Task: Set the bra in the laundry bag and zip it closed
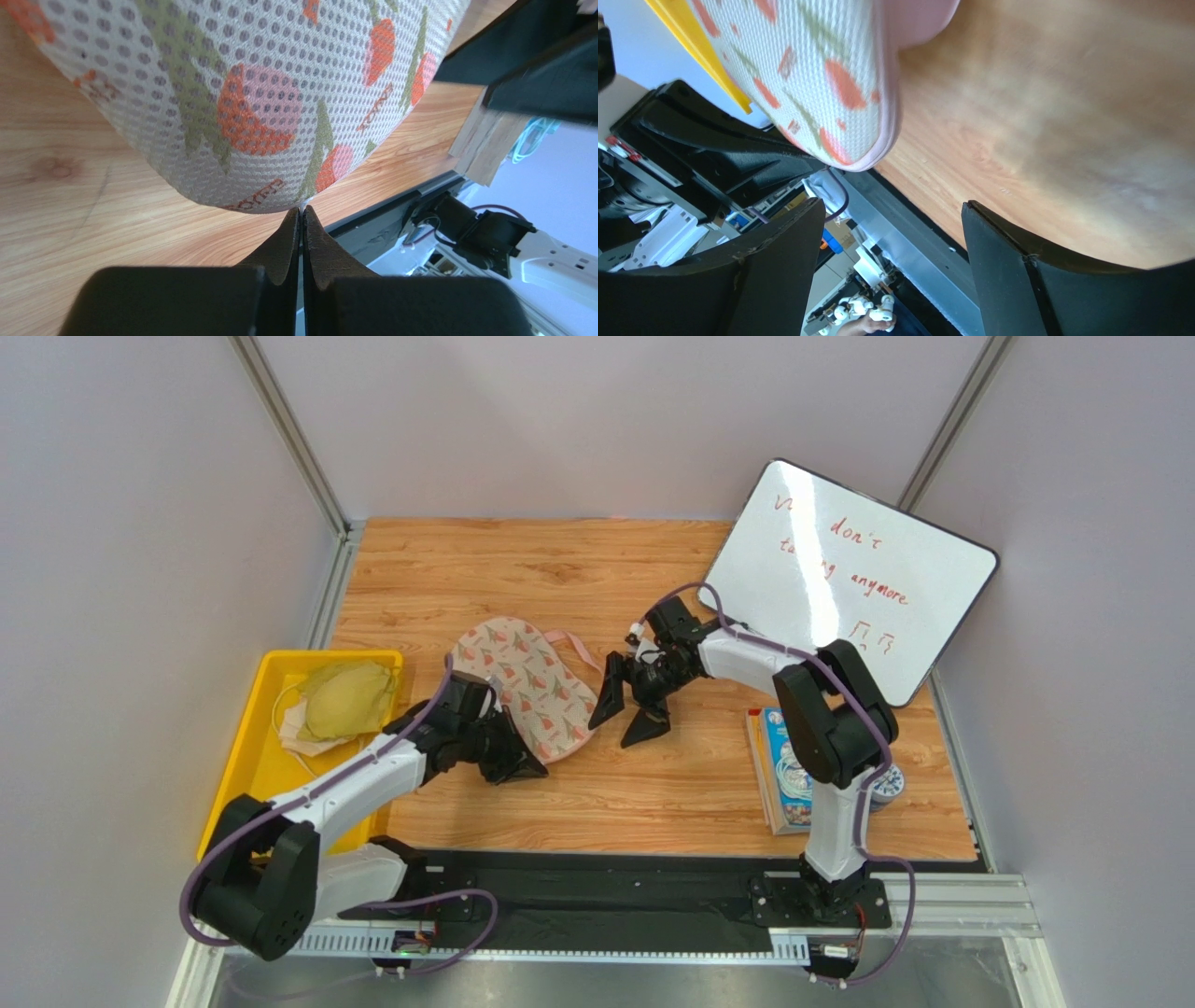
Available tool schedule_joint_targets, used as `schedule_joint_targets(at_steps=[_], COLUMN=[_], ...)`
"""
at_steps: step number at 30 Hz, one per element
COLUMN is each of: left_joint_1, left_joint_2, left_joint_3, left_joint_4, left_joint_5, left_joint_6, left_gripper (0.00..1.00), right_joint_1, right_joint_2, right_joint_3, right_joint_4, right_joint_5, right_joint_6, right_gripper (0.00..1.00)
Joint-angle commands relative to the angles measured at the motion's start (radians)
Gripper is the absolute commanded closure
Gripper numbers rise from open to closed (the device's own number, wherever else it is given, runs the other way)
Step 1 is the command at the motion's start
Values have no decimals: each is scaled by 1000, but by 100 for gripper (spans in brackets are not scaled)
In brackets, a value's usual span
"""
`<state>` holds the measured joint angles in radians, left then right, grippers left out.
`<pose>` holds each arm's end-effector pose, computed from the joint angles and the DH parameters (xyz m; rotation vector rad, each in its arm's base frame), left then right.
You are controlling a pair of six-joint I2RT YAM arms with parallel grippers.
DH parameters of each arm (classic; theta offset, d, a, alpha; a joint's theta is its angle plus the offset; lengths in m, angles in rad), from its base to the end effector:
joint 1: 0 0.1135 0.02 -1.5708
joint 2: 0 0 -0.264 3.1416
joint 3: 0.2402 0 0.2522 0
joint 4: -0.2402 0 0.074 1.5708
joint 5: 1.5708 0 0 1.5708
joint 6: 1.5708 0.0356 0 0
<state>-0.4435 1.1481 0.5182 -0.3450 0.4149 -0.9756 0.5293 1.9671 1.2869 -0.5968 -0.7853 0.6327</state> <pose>0.1788 -0.1008 0.1702 -0.5579 2.7314 -1.0008 0.3143 0.2130 0.1547 0.0258 -2.7150 -1.1583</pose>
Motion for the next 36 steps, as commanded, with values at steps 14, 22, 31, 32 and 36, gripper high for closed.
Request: schedule_joint_targets(at_steps=[14,22,31,32,36], left_joint_1=[2,8,120,132,131], left_joint_2=[47,24,10,10,53], left_joint_3=[78,77,82,89,188], left_joint_4=[64,-96,-279,-272,-238], left_joint_5=[78,-49,-162,-156,-130], left_joint_6=[-18,-34,-15,1,70], left_gripper=[100,100,100,100,100], right_joint_1=[120,68,-2,0,0], right_joint_2=[26,33,0,1,9], right_joint_3=[-47,-61,-77,-74,-32], right_joint_4=[385,384,385,382,353], right_joint_5=[-89,-106,-126,-127,-117], right_joint_6=[298,297,283,280,254], right_gripper=[67,100,100,100,100])
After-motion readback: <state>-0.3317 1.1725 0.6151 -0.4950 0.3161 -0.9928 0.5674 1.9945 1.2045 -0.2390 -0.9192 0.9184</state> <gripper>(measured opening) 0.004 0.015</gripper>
